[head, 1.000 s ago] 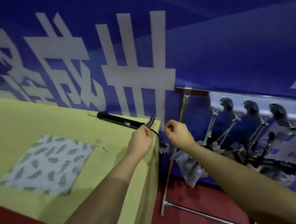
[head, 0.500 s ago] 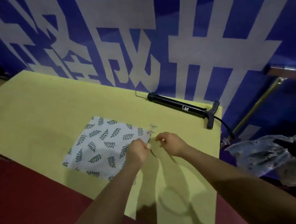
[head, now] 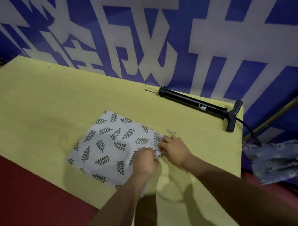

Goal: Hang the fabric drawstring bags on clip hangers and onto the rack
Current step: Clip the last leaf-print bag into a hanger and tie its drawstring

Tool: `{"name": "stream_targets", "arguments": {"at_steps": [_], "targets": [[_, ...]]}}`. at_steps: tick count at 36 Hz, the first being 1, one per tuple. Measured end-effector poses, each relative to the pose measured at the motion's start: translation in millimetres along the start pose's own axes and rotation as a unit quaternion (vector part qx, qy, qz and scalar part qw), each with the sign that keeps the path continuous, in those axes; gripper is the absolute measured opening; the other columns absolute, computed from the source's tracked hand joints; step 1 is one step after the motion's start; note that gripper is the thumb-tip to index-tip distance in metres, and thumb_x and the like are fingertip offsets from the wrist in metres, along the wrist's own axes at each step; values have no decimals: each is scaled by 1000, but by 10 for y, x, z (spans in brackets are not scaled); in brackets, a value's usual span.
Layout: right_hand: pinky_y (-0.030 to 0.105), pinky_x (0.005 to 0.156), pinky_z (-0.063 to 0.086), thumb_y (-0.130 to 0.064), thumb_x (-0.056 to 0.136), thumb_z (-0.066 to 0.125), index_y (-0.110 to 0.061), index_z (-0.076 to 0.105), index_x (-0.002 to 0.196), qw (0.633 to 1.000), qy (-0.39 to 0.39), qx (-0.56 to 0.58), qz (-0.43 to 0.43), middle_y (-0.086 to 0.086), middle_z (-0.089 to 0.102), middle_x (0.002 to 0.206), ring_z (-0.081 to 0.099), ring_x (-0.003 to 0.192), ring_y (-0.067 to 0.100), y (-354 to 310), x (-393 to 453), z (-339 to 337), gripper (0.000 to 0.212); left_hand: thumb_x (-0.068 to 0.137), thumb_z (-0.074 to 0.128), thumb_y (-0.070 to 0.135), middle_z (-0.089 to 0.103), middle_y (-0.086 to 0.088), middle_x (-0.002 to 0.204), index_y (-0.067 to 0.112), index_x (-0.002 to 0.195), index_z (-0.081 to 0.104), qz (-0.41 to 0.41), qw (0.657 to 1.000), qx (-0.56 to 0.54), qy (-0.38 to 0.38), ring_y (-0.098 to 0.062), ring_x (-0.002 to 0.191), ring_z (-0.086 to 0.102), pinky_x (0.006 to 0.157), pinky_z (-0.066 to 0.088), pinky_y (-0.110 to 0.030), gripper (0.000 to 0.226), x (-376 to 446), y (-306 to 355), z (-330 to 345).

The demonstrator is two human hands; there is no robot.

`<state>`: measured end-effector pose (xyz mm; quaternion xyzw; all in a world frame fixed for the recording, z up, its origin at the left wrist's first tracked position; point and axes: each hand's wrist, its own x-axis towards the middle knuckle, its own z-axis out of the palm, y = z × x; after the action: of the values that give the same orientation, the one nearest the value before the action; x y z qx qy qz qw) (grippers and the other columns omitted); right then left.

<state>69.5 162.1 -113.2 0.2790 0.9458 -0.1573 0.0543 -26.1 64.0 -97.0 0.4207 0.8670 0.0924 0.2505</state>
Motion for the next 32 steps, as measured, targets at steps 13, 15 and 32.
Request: {"name": "stream_targets", "arguments": {"at_steps": [13, 15, 32], "targets": [[34, 90, 21, -22, 100, 37, -21, 51, 102, 980, 110, 159, 54, -6, 54, 94, 46, 100, 23, 1, -74, -124, 15, 91, 54, 7, 60, 1, 78, 10, 85, 61, 25, 964, -263, 30, -15, 73, 55, 66, 43, -23, 10, 41, 92, -294], [34, 89, 22, -27, 98, 44, -21, 52, 108, 978, 137, 142, 67, -3, 54, 104, 45, 103, 23, 4, -65, -125, 15, 92, 54, 9, 58, 4, 76, 12, 84, 59, 24, 961, -273, 36, -11, 70, 53, 58, 39, -14, 10, 51, 102, -325], [36, 86, 28, -10, 82, 55, -13, 52, 110, 924, 212, 197, 250, 7, 54, 114, 45, 105, 28, 6, -88, -105, 29, 86, 34, -16, 42, -13, 131, 1, 133, 47, 131, 984, -81, 91, -25, 114, 47, 90, 43, -30, 52, 1, 69, -544]]}}
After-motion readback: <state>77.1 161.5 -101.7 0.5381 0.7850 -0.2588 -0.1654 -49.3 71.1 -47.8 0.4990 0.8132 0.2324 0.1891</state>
